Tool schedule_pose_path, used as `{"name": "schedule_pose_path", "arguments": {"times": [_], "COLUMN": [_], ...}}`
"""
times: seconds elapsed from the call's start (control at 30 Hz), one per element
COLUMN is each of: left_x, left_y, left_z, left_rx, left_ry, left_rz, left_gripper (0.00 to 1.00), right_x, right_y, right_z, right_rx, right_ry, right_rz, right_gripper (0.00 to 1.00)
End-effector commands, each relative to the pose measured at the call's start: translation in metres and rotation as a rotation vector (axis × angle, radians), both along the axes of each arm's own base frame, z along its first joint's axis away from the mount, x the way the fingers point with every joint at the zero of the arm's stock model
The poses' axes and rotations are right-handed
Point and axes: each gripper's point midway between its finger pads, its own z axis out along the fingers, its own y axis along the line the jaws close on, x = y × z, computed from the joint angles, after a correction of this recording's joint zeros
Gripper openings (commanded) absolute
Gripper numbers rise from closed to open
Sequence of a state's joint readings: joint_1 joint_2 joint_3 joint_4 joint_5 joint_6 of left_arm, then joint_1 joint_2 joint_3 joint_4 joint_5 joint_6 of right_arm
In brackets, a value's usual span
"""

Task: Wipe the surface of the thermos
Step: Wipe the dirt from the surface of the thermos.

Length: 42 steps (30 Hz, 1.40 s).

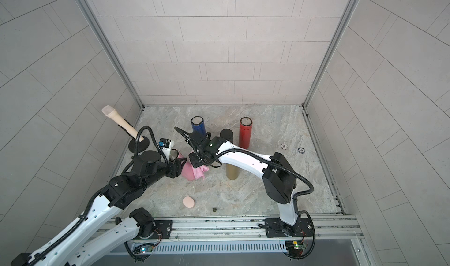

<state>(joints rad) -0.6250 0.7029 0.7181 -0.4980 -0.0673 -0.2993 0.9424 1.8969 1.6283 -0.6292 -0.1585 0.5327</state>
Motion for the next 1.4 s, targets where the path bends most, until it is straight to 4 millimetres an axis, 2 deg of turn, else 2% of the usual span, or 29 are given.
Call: {"name": "schedule_pose_path", "arguments": {"times": [0.0, 0.33, 0.43, 0.5, 0.57, 0.73, 0.8, 1.03, 1.13, 1.27, 1.37], "left_x": [0.008, 0.011, 0.01, 0.01, 0.01, 0.01, 0.01, 0.011, 0.009, 0.004, 0.004], "left_y": [-0.004, -0.004, -0.005, -0.005, -0.006, -0.017, -0.023, -0.041, -0.049, -0.059, -0.062], "left_z": [0.018, -0.007, -0.012, -0.013, -0.013, -0.019, -0.022, -0.026, -0.031, -0.037, -0.042], "left_rx": [-0.066, -0.059, -0.061, -0.055, -0.047, -0.012, 0.011, 0.059, 0.087, 0.23, 0.255], "left_ry": [-0.081, -0.054, -0.046, -0.049, -0.054, -0.034, -0.028, -0.024, -0.014, -0.055, -0.053], "left_rz": [0.019, 0.042, 0.039, 0.034, 0.024, -0.026, -0.054, -0.135, -0.17, -0.191, -0.193], "left_gripper": [0.0, 0.0, 0.0, 0.0, 0.0, 0.0, 0.0, 0.0, 0.12, 0.27, 0.3], "right_x": [0.0, -0.012, -0.015, -0.015, -0.013, -0.007, -0.007, -0.01, -0.009, -0.007, -0.006], "right_y": [0.014, 0.024, 0.027, 0.024, 0.015, -0.027, -0.042, -0.065, -0.07, -0.071, -0.066], "right_z": [0.022, 0.087, 0.102, 0.102, 0.107, 0.148, 0.158, 0.167, 0.167, 0.158, 0.147], "right_rx": [0.098, 0.282, 0.336, 0.332, 0.327, 0.341, 0.332, 0.33, 0.345, 0.355, 0.358], "right_ry": [-0.016, -0.032, -0.038, -0.034, -0.046, -0.136, -0.156, -0.214, -0.209, -0.163, -0.114], "right_rz": [-0.002, 0.041, 0.054, 0.051, 0.031, -0.042, -0.076, -0.112, -0.115, -0.122, -0.115], "right_gripper": [0.0, 0.0, 0.0, 0.0, 0.0, 0.0, 0.0, 0.0, 0.0, 0.0, 0.0]}}
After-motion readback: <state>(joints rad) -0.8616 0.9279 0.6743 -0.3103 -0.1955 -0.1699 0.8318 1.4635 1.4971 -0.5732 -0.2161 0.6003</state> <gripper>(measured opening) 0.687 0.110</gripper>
